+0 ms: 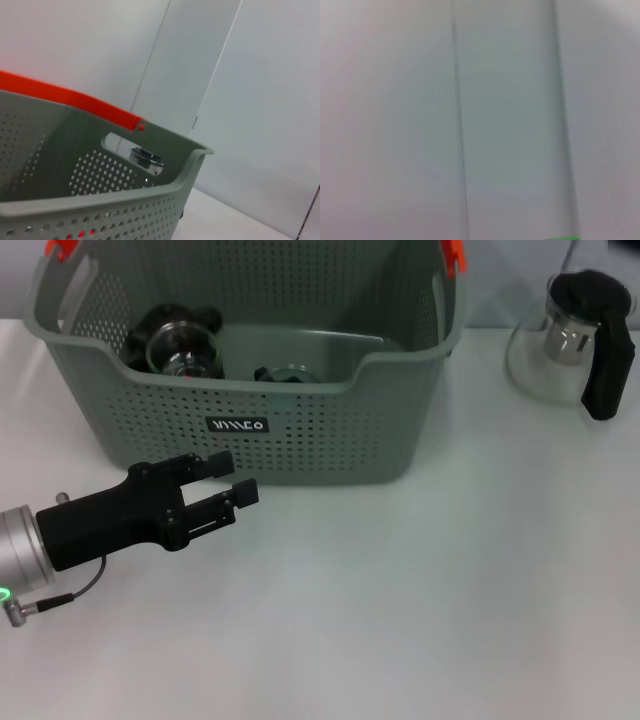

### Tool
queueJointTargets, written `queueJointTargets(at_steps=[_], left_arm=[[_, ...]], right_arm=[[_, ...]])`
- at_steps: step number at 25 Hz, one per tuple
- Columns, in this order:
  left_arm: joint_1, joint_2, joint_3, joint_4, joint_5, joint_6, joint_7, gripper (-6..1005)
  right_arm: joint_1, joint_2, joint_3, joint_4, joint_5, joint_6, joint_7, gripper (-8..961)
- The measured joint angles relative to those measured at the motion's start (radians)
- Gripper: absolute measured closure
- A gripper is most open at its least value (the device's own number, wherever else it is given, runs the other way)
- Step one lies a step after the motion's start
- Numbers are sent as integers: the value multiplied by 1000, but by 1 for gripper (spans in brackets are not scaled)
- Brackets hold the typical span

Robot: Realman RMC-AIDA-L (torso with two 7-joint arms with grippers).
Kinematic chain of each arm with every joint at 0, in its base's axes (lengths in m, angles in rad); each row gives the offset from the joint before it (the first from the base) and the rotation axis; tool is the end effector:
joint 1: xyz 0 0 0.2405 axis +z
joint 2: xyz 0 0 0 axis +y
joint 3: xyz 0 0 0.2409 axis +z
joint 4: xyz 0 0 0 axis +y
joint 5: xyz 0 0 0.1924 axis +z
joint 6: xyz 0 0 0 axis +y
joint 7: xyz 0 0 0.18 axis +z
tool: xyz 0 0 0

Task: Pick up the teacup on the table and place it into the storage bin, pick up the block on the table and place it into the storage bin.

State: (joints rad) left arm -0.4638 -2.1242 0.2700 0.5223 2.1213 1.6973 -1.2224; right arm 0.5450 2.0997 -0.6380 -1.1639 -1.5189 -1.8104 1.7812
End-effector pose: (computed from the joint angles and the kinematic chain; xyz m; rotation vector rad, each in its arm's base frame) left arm -0.2472 0.2887 -0.0194 -2.4944 -0.7600 -1.0008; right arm 0.1032 0.3248 0.1013 -2.5574 0.2669 1.3015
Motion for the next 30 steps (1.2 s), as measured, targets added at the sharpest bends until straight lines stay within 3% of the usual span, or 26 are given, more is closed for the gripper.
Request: queueJointTargets(at_steps=[6, 11, 16, 20, 25, 30], left_arm=[[11, -1, -4, -1, 0, 7, -4, 419], [17, -2, -5, 0, 0, 7, -12, 419], [13, -2, -4, -1, 0, 8, -18, 420], [12, -2, -4, -1, 0, 8, -23, 420], [13, -2, -4, -1, 0, -1, -26, 419], [14, -2, -5, -1, 0, -4, -22, 419]], right_arm=[[155, -18, -137, -150, -164, 343, 269, 525], [359, -29, -336, -161, -560, 544, 494, 526], [589, -1, -441, 39, -972, 650, 623, 526], [723, 0, -519, 313, -1087, 766, 663, 525], [782, 2, -605, 531, -1099, 914, 666, 525], [780, 6, -646, 567, -1082, 940, 664, 525]])
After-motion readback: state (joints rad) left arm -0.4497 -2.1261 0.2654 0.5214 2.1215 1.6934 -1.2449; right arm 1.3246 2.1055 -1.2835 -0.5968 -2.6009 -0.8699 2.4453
